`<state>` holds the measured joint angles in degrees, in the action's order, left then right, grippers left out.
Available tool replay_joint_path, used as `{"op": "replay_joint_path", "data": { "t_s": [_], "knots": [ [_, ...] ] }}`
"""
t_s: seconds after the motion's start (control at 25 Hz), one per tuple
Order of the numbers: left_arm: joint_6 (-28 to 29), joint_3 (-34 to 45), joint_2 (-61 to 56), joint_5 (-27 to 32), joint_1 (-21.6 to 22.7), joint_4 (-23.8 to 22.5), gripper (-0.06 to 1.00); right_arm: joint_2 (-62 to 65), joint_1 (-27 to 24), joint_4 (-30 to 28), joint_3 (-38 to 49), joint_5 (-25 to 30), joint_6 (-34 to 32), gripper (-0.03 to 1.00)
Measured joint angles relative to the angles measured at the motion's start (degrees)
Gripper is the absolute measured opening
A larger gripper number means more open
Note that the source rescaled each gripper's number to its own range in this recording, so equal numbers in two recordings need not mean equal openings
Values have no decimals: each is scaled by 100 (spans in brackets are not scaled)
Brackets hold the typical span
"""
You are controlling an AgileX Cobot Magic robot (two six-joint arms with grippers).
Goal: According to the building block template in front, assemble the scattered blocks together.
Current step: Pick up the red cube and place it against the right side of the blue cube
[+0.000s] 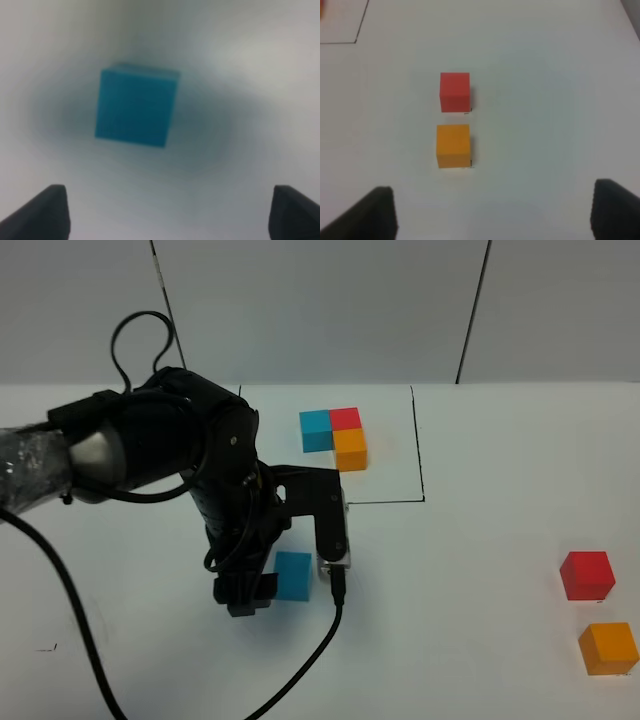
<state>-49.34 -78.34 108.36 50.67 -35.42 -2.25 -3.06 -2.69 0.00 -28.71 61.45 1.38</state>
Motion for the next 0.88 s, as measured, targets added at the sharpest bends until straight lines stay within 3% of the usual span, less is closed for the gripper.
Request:
{"op": "replay_joint_path", "data": {
  "t_s": [0.4,0.68,0.88],
  "knots": [
    [1452,0,-1351,1704,0,-18,66,0,0,0,0,0,0,62],
    [3501,0,-2225,1737,0,46,63,0,0,0,0,0,0,62],
    [4420,0,-2897,1746,0,-252,62,0,0,0,0,0,0,62]
  ]
}}
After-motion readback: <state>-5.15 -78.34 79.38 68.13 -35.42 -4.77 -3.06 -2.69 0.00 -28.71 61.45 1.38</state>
